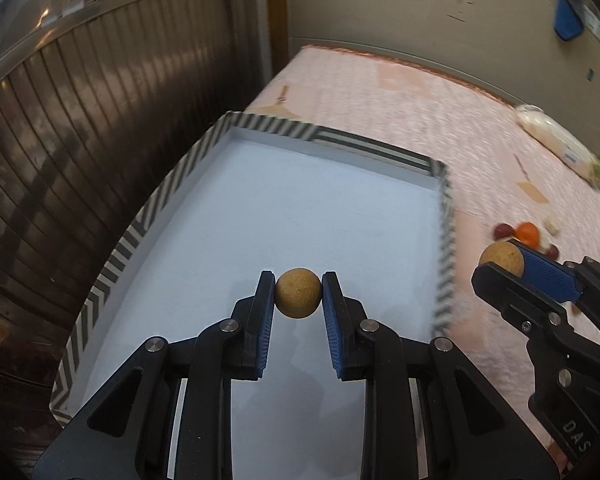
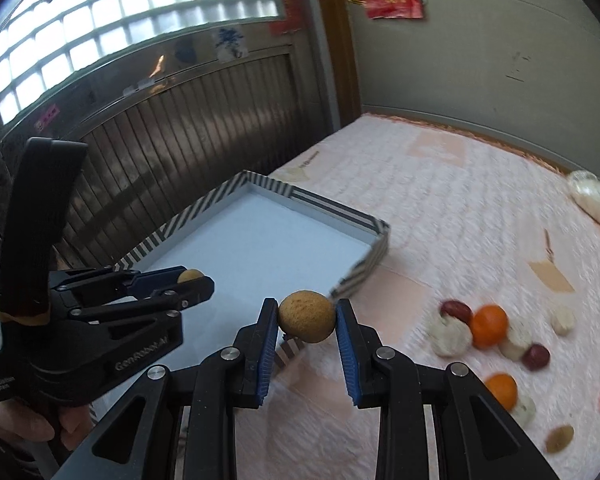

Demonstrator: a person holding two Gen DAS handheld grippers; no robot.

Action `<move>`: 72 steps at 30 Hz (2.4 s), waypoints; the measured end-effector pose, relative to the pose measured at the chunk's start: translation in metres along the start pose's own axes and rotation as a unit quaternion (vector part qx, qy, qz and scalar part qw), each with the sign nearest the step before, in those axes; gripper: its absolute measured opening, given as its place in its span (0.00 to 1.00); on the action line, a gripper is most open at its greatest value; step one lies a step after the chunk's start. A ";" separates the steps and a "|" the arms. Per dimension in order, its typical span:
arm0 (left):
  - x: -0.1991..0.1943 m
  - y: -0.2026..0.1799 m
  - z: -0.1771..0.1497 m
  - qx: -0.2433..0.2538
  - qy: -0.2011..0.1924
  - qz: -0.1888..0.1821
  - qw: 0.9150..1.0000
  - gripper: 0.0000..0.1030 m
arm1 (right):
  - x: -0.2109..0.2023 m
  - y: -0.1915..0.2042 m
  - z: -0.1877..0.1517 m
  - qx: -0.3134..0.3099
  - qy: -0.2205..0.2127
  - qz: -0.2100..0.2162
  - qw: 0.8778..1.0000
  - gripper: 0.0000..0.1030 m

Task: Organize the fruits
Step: 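Carry both pears over the tray and open both grippers to drop them, then grasp a third brown pear with the right gripper while the left gripper returns to the bed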

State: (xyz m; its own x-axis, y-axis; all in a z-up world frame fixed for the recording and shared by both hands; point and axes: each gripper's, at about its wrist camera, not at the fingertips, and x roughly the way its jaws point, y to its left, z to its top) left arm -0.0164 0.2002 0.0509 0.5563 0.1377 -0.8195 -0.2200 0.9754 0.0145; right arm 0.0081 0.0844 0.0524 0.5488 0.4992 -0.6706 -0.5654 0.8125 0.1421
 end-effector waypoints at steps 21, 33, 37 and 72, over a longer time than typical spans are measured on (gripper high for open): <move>0.050 0.018 0.020 -0.032 0.046 0.007 0.998 0.23 | 0.078 0.015 0.022 -0.035 0.052 0.003 0.998 0.27; 0.049 0.021 0.018 -0.041 0.042 0.011 0.998 0.23 | 0.090 0.017 0.021 -0.054 0.067 -0.011 0.996 0.33; 0.050 0.026 0.018 -0.050 0.049 0.005 0.998 0.24 | 0.087 0.018 0.021 -0.052 0.065 -0.007 0.997 0.38; -0.024 -0.125 -0.033 0.078 0.014 -0.101 0.992 0.62 | -0.114 -0.126 -0.108 0.123 0.006 -0.160 0.979 0.46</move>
State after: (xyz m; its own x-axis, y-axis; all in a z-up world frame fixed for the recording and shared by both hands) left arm -0.0287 0.0689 0.0500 0.5535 -0.0667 -0.8301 0.0213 0.9976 -0.0659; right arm -0.0490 -0.1074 0.0323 0.6658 0.2039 -0.7177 -0.1986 0.9757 0.0930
